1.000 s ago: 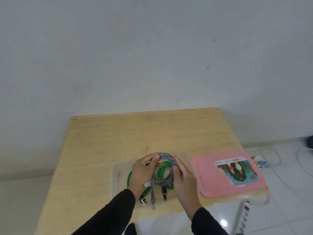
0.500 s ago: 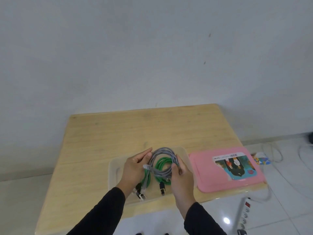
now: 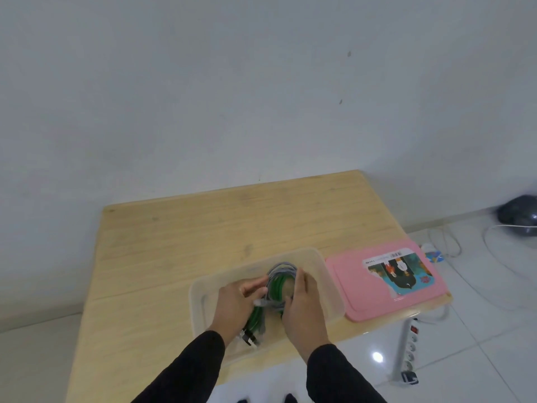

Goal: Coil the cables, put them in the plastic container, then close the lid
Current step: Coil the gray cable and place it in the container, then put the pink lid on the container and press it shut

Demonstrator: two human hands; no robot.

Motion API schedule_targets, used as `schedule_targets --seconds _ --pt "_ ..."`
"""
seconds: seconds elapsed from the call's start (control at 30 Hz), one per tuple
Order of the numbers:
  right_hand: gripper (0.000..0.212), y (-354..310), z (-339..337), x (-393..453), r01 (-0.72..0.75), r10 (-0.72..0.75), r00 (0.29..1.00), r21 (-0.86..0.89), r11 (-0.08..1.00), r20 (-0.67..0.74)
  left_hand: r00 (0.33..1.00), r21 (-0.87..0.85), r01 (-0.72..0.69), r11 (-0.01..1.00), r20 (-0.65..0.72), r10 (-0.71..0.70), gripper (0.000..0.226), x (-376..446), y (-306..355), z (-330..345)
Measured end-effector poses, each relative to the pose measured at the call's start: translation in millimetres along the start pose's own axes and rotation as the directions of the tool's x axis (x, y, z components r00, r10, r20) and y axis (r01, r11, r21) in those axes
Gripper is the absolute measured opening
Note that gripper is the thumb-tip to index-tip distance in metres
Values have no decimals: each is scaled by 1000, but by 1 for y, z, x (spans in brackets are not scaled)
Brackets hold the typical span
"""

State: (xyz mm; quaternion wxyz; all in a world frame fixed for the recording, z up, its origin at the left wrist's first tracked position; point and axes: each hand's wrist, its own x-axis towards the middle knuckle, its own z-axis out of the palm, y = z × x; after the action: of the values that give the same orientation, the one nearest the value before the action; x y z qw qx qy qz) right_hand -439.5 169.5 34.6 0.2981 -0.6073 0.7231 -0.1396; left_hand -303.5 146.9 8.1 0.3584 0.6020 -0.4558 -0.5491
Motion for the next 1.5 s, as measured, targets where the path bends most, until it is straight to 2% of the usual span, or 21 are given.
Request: schedule_targets --seconds 0.1,0.17,0.23,0.3,0.4,0.47,0.57,0.7,0.77,0.8,0.9,0.93,0.97,1.03,1.13,1.17,1.23,1.3,1.37,1.43,1.5 --pt "58 3 8 0 74 -81 996 -156 985 -37 995 107 -100 989 -1 101 31 -2 -1 3" --pt "56 5 11 1 91 -104 994 -239 967 -42 976 263 -213 941 13 218 27 -2 -1 1" --pt "63 8 13 1 87 -103 994 -290 953 -41 952 365 -301 881 66 298 28 -3 -1 -2" --pt "66 11 13 1 83 -117 990 -329 941 -85 936 438 -350 828 123 330 30 -4 3 -4" --pt "58 13 7 0 85 -132 985 -361 929 -107 937 491 -348 798 151 316 34 -6 7 -8" --pt "62 12 -1 -4 122 -173 979 -380 917 -103 940 525 -328 785 102 324 31 -9 9 -11" --pt "49 13 -15 -10 210 -287 947 -394 895 -147 940 527 -267 807 -41 338 30 -16 18 -14" --pt "47 16 -35 -12 287 -368 917 -390 875 -151 896 556 -276 784 -147 420 32 -29 43 -1" --pt "47 20 -46 -10 326 -410 898 -385 863 -159 852 612 -329 719 -136 505 30 -33 56 15" --pt "48 24 -53 -9 340 -426 890 -385 858 -163 834 652 -364 665 -91 545 29 -35 62 26" --pt "51 43 -75 0 355 -451 876 -404 843 -171 794 727 -453 516 66 604 47 -36 76 61" --pt "52 51 -83 4 356 -457 872 -413 838 -175 783 751 -457 476 85 617 45 -38 80 75" --pt "57 61 -92 8 356 -456 873 -416 837 -170 800 749 -445 491 86 593 40 -37 83 89" --pt "64 86 -110 17 368 -465 870 -413 833 -162 844 694 -386 608 0 536 34 -37 88 122" --pt "53 134 -136 31 383 -473 870 -413 826 -141 832 672 -409 617 -3 555 33 -35 85 171" --pt "50 150 -144 35 382 -469 873 -407 830 -136 852 670 -396 628 14 523 35 -34 82 187" --pt "48 182 -157 42 383 -465 876 -399 833 -130 872 679 -334 654 -42 489 33 -33 70 217" --pt "46 213 -166 50 377 -450 885 -385 842 -118 882 664 -243 707 -152 445 25 -26 54 240" --pt "43 241 -173 59 372 -435 895 -372 851 -100 894 717 -159 678 -186 406 29 -20 33 255" --pt "42 265 -178 66 351 -403 912 -366 862 -73 941 749 -1 663 -224 254 40 -18 18 263" --pt "45 282 -183 71 326 -370 927 -358 875 -62 936 729 121 673 -310 168 46 -17 11 267"
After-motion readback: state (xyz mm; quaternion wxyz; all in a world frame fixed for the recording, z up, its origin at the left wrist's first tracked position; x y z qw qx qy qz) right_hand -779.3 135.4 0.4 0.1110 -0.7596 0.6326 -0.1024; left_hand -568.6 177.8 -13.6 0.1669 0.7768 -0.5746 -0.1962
